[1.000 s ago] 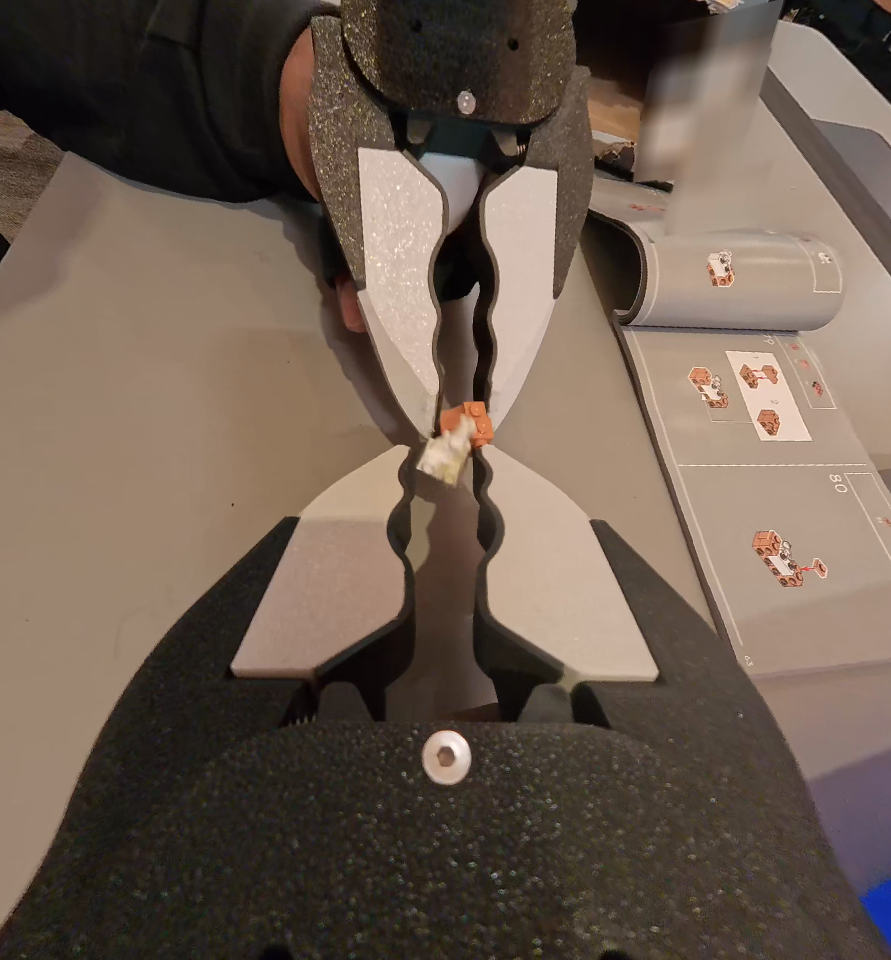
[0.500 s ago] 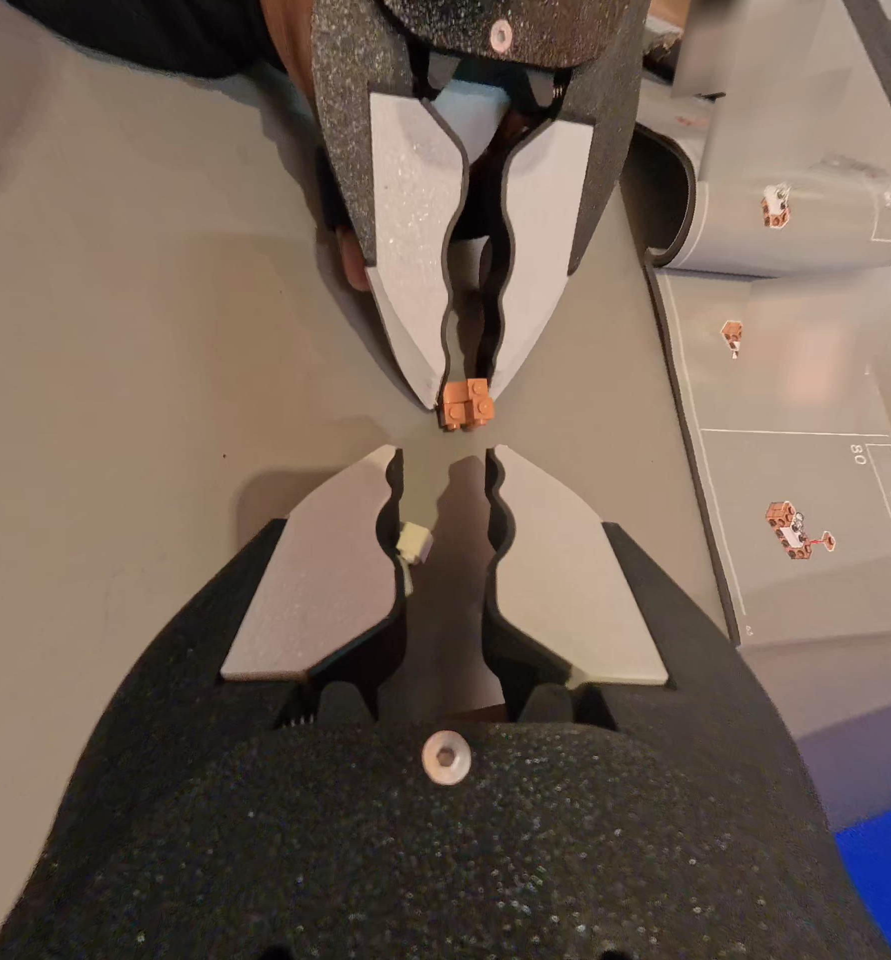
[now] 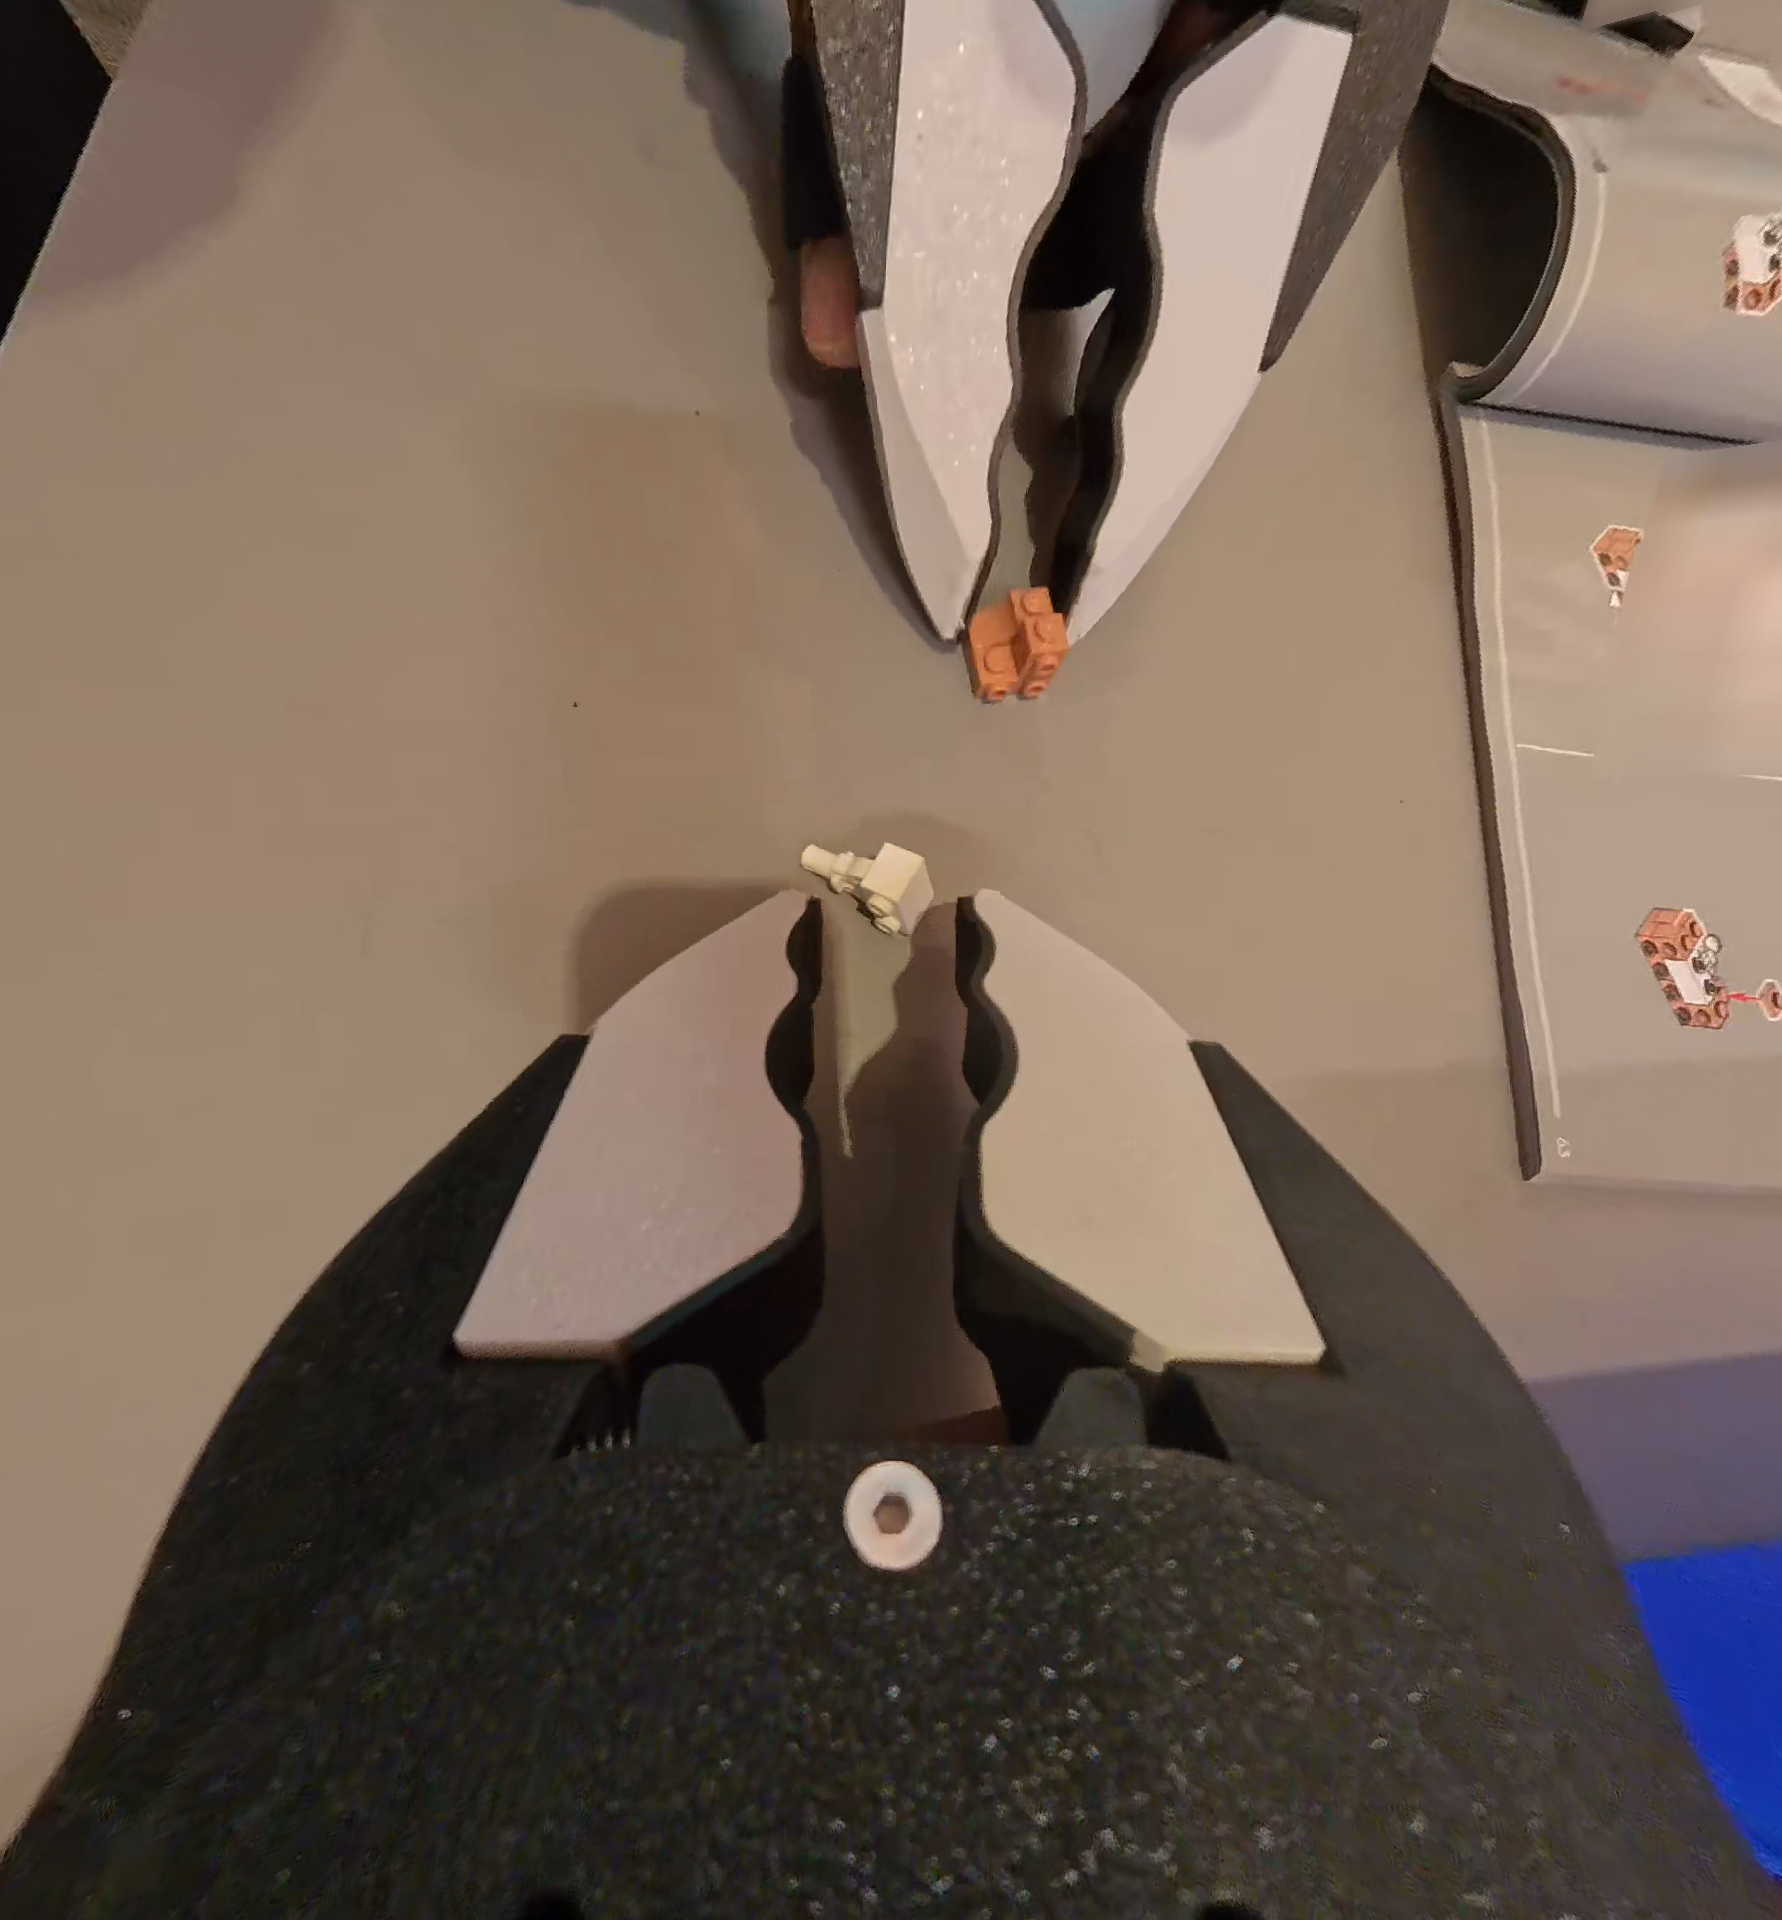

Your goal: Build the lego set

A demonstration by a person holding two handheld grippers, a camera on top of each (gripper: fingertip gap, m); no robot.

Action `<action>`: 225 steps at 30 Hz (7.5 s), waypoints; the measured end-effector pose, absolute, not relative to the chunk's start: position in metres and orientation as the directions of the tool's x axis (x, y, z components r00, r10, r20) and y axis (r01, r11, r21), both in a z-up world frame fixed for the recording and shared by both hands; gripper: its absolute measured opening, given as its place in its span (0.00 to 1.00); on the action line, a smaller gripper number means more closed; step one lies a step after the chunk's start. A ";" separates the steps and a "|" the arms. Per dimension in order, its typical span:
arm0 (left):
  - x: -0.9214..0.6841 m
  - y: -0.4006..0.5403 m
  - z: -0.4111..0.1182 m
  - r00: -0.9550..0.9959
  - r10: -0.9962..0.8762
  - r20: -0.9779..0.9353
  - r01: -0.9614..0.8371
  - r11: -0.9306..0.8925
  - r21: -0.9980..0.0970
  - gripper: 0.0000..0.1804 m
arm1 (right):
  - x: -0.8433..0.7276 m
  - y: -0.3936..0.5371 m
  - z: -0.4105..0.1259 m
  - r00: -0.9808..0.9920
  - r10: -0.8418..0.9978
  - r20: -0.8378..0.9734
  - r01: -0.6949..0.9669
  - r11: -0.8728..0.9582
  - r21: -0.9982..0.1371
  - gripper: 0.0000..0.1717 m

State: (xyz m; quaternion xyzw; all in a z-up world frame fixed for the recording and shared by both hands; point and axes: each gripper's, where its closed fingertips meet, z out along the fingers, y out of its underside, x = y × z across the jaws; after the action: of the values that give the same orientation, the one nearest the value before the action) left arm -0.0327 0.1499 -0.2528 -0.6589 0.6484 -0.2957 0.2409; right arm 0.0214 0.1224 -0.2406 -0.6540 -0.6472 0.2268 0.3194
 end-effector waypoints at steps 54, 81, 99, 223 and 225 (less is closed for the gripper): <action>-0.036 0.168 -0.200 0.010 -0.965 0.262 -0.438 -0.240 -0.866 0.02 | -0.017 0.155 -0.236 0.218 0.963 0.156 0.638 -0.020 -0.770 0.17; -0.041 0.164 -0.214 0.016 -0.897 0.441 -0.486 -0.393 -0.780 0.02 | -0.026 0.178 -0.240 0.338 0.926 0.167 0.654 -0.103 -0.750 0.08; -0.034 0.158 -0.179 -0.120 -0.902 0.416 -0.294 -0.368 -0.882 0.02 | -0.034 0.157 -0.195 0.317 0.948 0.023 0.378 -0.104 -0.920 0.19; -0.045 0.140 -0.249 -0.206 -0.977 -0.047 -0.676 0.177 -0.715 0.03 | -0.032 0.141 -0.249 0.121 0.986 -0.112 0.693 -0.165 -0.702 0.12; -0.045 0.140 -0.250 -0.206 -0.977 -0.048 -0.679 0.178 -0.712 0.03 | -0.032 0.141 -0.249 0.121 0.986 -0.116 0.692 -0.167 -0.702 0.12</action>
State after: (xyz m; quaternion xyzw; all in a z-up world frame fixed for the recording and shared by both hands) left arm -0.0448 0.1401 -0.2496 -0.5737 0.7219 -0.2860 0.2605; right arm -0.0318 0.1406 -0.2487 -0.7054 -0.5948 0.2931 0.2505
